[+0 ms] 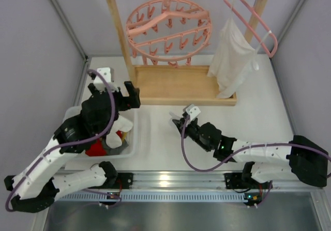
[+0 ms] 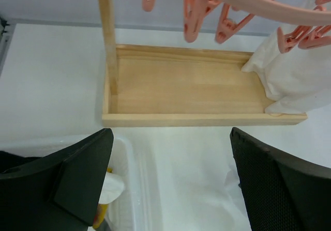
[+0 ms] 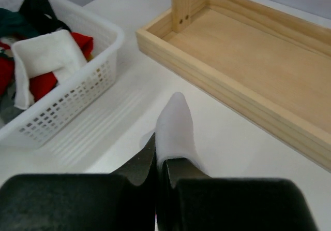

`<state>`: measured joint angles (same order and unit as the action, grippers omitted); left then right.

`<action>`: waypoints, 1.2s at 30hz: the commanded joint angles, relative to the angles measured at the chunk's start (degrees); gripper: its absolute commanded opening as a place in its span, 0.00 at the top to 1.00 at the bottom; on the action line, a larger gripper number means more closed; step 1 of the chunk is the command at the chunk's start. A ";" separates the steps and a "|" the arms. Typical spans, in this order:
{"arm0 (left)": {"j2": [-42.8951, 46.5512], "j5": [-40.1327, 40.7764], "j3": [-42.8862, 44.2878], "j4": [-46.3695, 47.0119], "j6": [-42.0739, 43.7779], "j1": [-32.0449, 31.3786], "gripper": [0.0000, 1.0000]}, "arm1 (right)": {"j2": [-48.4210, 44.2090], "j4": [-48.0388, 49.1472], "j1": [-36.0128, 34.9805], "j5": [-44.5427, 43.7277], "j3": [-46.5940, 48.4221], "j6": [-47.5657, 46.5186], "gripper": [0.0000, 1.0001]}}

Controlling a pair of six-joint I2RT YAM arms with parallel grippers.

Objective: Remove the socks clipped to the hanger

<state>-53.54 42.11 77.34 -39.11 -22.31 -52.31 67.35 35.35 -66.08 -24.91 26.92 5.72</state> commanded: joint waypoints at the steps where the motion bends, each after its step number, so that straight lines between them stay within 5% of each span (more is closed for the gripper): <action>1: 8.52 3.85 -4.82 -1.49 0.69 0.11 0.02 | 2.24 -0.11 1.13 12.67 7.07 -0.27 1.00; 15: 24.79 20.81 -13.00 -4.74 -0.28 0.11 0.02 | 32.74 -1.60 -0.09 45.01 43.46 2.46 1.00; 25: 32.26 28.55 -14.93 -4.74 -2.92 0.37 0.02 | 57.52 -14.94 -1.15 55.13 77.65 4.91 0.95; 27: 33.23 28.91 -15.20 -4.74 -2.92 0.63 0.02 | 61.47 -17.32 -1.24 56.11 83.53 5.18 0.81; 28: 33.50 29.00 -15.55 -4.74 -2.75 0.72 0.02 | 62.02 -18.21 -1.24 55.85 84.34 5.36 0.50; 33: 33.76 29.44 -15.91 -4.74 -2.57 0.81 0.02 | 57.38 -15.06 -0.80 52.15 77.34 5.18 0.29; 34: 33.68 28.91 -15.99 -4.74 -2.66 0.81 0.02 | 56.15 -14.27 -0.54 52.07 75.67 5.36 0.14; 36: 33.33 28.56 -16.17 -4.66 -2.66 0.81 0.02 | 52.12 -12.69 0.34 51.01 70.76 5.27 0.04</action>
<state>-19.73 70.15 61.60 -44.18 -24.62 -51.72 126.93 19.31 -66.46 26.68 101.75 10.87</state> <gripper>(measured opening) 0.984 0.937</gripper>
